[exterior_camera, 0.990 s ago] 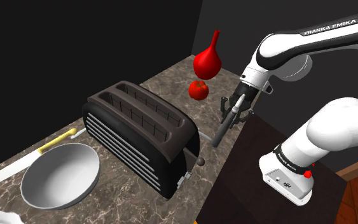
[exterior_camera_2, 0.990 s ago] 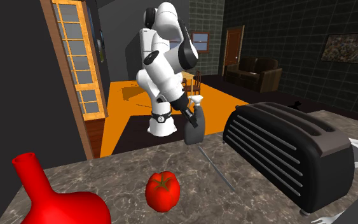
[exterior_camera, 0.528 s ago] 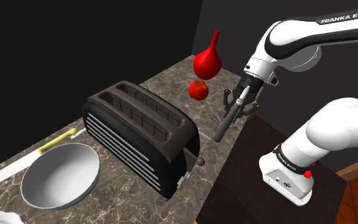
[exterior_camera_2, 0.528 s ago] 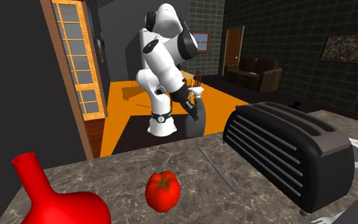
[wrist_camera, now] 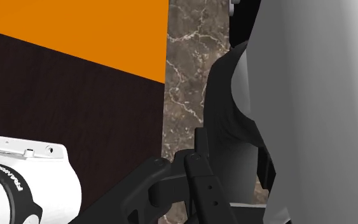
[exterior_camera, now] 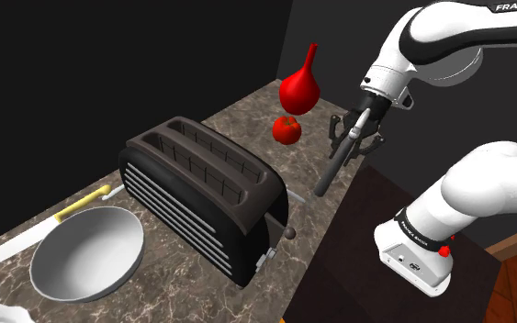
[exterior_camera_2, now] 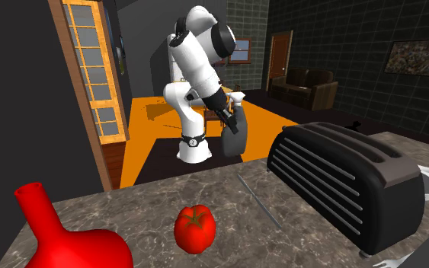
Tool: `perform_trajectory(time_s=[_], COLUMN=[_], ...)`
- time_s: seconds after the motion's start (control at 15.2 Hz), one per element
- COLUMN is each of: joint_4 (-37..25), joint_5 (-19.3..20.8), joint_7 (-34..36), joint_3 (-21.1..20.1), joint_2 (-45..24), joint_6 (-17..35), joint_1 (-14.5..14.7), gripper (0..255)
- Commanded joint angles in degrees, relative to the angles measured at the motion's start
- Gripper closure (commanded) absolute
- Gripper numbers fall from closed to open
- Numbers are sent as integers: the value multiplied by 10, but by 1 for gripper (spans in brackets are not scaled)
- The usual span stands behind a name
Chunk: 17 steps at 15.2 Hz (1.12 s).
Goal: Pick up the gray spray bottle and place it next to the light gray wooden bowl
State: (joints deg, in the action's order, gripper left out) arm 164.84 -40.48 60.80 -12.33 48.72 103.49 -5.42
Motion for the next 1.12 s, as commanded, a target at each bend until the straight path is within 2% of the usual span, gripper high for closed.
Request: perform_trajectory(time_s=[0.0,1.06], joint_4=[-11,-114], joint_5=[7,43], joint_7=[9,69], joint_3=[5,36], joint_2=[8,34], joint_6=[-18,-132], joint_1=[-2,-10], gripper=[255,255])
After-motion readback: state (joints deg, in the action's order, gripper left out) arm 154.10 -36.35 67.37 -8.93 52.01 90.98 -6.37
